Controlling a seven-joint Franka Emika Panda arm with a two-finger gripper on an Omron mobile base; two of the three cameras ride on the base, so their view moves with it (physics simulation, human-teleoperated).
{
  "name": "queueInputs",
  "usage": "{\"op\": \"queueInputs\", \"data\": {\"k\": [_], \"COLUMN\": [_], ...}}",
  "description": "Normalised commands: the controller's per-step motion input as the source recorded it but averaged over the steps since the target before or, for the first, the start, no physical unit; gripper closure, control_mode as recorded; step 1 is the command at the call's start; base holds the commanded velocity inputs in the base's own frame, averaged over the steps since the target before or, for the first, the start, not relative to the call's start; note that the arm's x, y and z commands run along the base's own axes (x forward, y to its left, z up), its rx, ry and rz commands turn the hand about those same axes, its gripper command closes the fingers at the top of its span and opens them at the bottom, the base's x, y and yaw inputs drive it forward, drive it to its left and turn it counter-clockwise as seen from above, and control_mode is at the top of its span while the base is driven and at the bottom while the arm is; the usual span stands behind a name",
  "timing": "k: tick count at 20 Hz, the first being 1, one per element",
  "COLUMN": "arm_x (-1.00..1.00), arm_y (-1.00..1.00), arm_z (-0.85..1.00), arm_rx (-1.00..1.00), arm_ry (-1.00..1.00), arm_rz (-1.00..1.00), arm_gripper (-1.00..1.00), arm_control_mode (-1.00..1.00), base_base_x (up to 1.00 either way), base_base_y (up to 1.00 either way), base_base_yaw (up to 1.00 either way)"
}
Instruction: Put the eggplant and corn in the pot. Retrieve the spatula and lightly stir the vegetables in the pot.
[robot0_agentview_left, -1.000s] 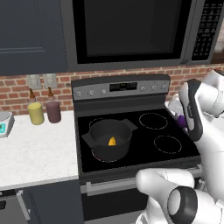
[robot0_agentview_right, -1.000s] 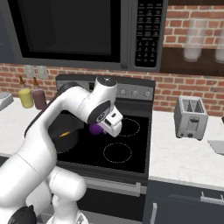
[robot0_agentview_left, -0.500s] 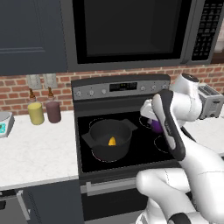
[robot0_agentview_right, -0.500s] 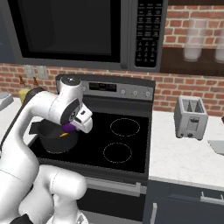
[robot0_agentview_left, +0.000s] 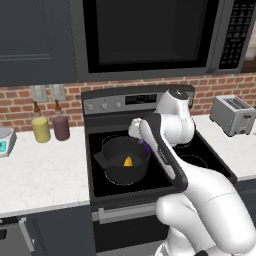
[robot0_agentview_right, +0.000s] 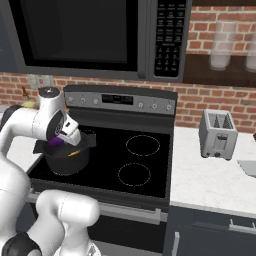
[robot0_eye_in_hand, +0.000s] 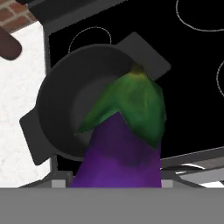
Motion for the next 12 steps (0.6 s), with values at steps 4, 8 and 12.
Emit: {"op": "queueInputs", "data": {"k": [4,8,12], "arm_x": [0.42,0.38,0.18], "arm_y": [0.55,0.40,0.27], "arm_z": [-0.23,-0.40,-0.41], "arm_rx": [-0.06,-0.06,-0.04], "arm_ry": [0.00,0.00,0.00], "arm_rz": [0.03,0.01,0.00], "arm_gripper": [1.00,1.00,1.00], "arm_control_mode": [-1.00,-1.00,-1.00], "base_base_x": [0.00,0.00,0.00], "base_base_y": [0.00,0.00,0.00], "base_base_yaw": [0.00,0.00,0.00]}}
